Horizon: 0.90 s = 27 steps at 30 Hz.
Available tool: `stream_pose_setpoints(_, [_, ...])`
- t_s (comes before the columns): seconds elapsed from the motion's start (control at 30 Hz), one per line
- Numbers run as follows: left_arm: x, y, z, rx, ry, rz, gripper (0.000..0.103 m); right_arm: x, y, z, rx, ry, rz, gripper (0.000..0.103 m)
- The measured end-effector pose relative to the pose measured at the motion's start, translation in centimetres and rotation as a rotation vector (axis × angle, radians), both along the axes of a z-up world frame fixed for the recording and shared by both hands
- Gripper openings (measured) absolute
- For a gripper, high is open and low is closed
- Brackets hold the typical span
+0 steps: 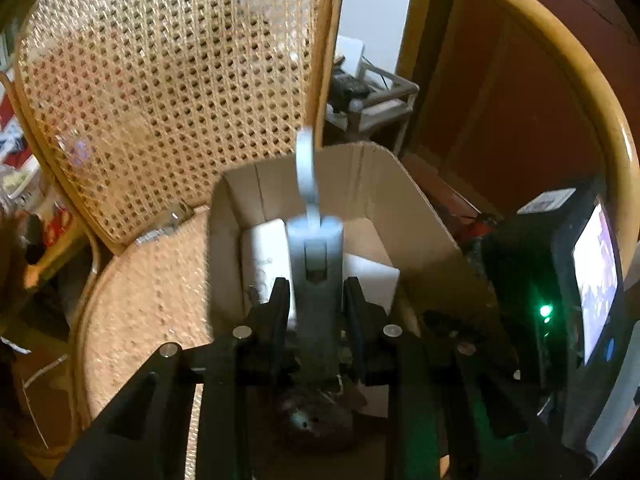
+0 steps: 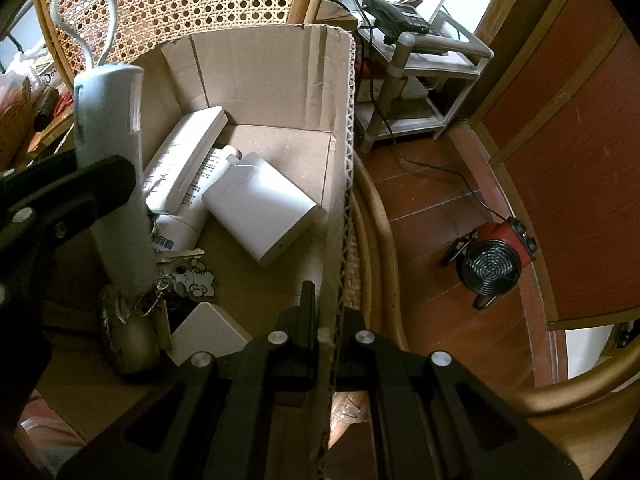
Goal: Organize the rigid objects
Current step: 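Carry the white stick gadget into the box and open the left tool, then lower the left tool onto the silver key on the seat and close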
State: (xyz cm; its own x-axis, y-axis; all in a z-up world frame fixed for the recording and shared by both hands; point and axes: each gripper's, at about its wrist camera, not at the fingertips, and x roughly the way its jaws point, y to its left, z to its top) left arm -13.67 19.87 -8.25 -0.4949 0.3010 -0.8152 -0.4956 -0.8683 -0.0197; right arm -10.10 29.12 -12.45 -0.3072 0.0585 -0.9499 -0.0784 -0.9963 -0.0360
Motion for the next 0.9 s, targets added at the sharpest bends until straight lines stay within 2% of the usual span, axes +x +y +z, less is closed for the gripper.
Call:
stream_pose_setpoints(0.17, [-0.2, -1.0, 1.5, -0.019, 0.057, 0.025, 0.026, 0.0, 0.0, 0.0, -0.002, 0.0, -0.003, 0.006])
stream_pose_setpoints(0.47, [-1.0, -4.4, 3.4, -0.031, 0.079, 0.105, 0.029, 0.0, -0.1, 0.0, 0.001, 0.0, -0.001, 0.006])
stream_pose_setpoints(0.57, [-1.6, -6.3, 3.9, -0.018, 0.074, 0.144, 0.041, 0.0, -0.1, 0.0, 0.001, 0.0, -0.001, 0.006])
stream_pose_setpoints(0.63, [-1.9, -7.5, 4.2, -0.019, 0.084, 0.177, 0.073, 0.0, -0.1, 0.0, 0.002, 0.0, 0.0, 0.006])
stream_pose_setpoints(0.7, [-2.3, -8.7, 4.4, -0.03, 0.109, 0.189, 0.085, -0.1, -0.1, 0.0, 0.0, 0.0, -0.002, 0.006])
stream_pose_setpoints(0.8, [-3.5, -9.9, 3.6, -0.055, 0.092, 0.196, 0.086, -0.1, 0.0, 0.0, -0.004, -0.001, -0.007, 0.006])
stream_pose_setpoints(0.9, [-4.5, -11.3, 3.0, -0.022, 0.066, 0.23, 0.086, -0.4, 0.0, 0.1, -0.006, -0.003, -0.012, 0.006])
